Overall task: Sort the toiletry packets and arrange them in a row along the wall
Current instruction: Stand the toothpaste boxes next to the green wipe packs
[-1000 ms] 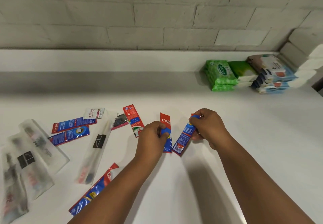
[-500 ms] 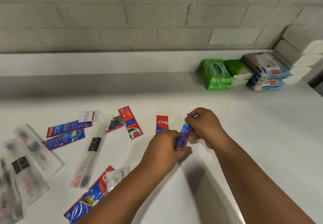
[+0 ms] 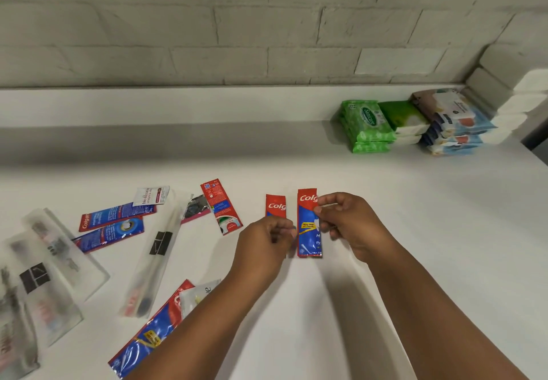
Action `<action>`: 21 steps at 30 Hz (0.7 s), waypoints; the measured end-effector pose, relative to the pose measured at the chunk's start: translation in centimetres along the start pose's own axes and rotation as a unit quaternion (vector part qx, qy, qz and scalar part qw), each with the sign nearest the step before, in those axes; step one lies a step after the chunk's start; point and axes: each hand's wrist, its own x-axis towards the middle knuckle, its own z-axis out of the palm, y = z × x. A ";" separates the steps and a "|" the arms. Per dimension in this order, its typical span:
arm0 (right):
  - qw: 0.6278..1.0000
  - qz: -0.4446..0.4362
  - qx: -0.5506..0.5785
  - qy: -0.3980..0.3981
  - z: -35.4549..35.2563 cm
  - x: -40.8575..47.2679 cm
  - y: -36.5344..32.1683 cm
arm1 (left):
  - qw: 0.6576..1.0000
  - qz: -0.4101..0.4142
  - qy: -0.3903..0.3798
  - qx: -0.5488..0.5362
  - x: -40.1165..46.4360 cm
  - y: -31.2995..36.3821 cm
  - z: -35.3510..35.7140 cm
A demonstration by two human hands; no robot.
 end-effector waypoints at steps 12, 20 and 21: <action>0.915 -0.205 -0.331 0.102 0.7 -0.6 2.9 | 0.897 0.209 0.007 0.389 -0.1 -1.9 -2.0; 0.774 -0.339 -0.525 0.100 1.0 -1.4 5.1 | 0.887 0.197 -0.019 0.418 1.4 -1.4 -0.9; 0.775 -0.334 -0.524 0.114 0.9 -0.8 5.1 | 0.882 0.199 -0.019 0.427 1.8 -1.3 -0.7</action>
